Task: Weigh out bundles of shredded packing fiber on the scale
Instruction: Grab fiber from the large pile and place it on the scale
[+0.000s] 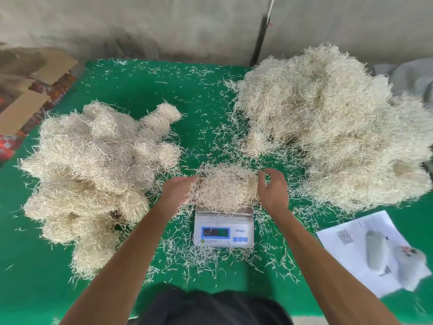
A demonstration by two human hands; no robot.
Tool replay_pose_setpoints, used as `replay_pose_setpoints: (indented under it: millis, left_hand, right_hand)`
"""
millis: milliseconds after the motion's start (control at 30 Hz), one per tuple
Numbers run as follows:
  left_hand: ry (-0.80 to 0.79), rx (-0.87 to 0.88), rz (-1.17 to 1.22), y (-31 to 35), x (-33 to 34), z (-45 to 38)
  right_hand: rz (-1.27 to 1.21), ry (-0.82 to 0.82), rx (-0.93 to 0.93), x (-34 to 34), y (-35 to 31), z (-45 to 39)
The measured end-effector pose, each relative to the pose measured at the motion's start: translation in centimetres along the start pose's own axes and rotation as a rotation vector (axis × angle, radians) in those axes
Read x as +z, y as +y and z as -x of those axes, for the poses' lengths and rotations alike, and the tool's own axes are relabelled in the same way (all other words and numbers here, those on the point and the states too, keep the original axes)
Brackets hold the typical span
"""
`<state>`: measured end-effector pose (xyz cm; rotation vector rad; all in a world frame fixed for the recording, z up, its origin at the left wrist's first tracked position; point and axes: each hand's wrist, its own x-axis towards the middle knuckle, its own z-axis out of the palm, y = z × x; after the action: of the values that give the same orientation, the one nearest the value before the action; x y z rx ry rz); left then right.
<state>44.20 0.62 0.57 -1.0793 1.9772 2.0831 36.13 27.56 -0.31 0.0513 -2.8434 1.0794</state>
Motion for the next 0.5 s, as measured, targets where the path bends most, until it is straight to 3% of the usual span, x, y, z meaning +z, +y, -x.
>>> replay_pose_setpoints:
  millis: [100, 500]
  left_hand:
    - [-0.095, -0.028, 0.157, 0.0, -0.7, 0.4]
    - [-0.094, -0.019, 0.151, -0.7, -1.1, 0.3]
  right_hand:
    - [-0.024, -0.022, 0.025, 0.4, 0.0, 0.2]
    - [-0.042, -0.100, 0.053, 1.2, -0.1, 1.3]
